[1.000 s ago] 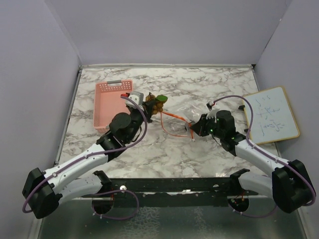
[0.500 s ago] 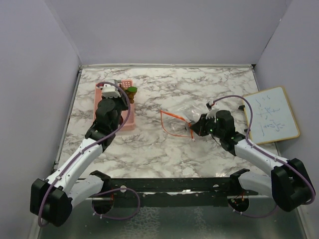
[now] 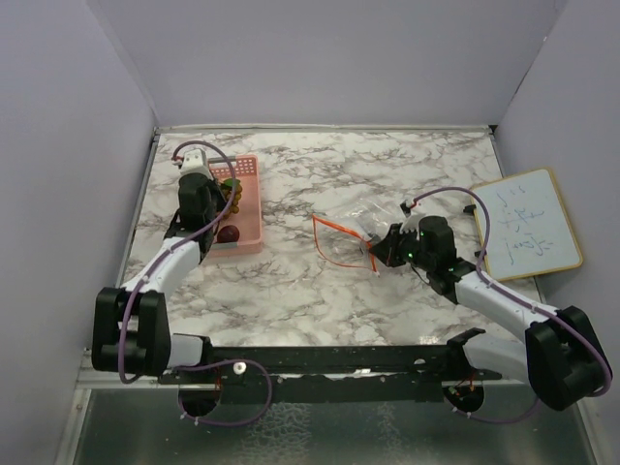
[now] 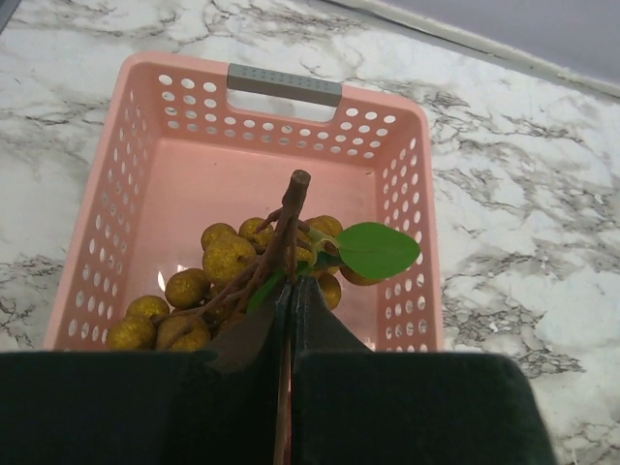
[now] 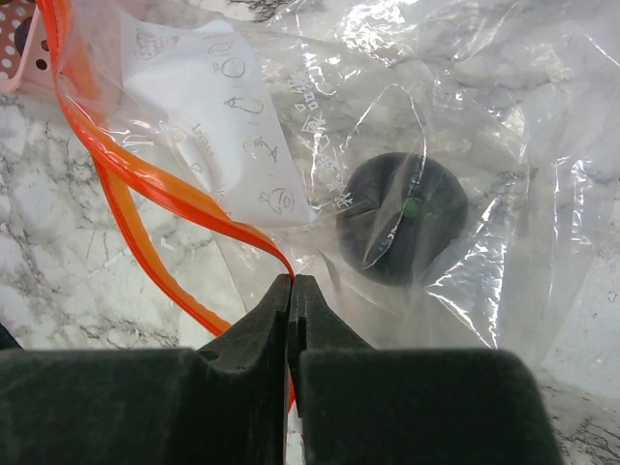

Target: Open the zip-top bag and remove the fake food

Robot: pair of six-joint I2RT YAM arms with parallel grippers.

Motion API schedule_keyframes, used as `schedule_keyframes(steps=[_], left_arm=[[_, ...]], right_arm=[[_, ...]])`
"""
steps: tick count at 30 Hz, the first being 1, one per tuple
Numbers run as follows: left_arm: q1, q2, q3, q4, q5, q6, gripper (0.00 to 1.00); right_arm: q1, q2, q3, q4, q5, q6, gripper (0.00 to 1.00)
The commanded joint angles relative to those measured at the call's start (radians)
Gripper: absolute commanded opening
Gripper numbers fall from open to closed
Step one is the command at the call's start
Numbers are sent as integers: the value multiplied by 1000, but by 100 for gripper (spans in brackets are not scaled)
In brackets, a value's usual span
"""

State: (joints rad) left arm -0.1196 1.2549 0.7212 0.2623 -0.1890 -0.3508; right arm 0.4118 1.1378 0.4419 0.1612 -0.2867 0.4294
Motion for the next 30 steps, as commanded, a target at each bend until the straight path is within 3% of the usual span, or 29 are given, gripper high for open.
schedule_keyframes(steps=[1, 5, 12, 13, 15, 18, 21, 25, 30], left_arm=[[53, 110, 85, 124, 95, -16, 0], [64, 190, 142, 166, 99, 29, 0], [64, 216, 95, 255, 118, 39, 0], [64, 217, 82, 250, 114, 34, 7], [64, 214, 44, 253, 97, 22, 37], [64, 175, -25, 271, 73, -6, 67], [64, 113, -73, 274, 76, -22, 75], [36, -23, -109, 248, 71, -73, 77], [-152, -174, -105, 186, -6, -33, 78]], right_arm=[[5, 9, -11, 40, -13, -13, 1], [5, 13, -11, 36, -10, -15, 1], [5, 29, -9, 46, -16, -14, 1], [5, 31, -9, 52, -25, -15, 1], [5, 35, -8, 58, -40, -15, 1], [5, 36, -8, 61, -47, -21, 1], [5, 37, -8, 61, -45, -22, 1], [7, 46, -3, 75, -58, -6, 1], [15, 15, 11, 55, -44, 8, 1]])
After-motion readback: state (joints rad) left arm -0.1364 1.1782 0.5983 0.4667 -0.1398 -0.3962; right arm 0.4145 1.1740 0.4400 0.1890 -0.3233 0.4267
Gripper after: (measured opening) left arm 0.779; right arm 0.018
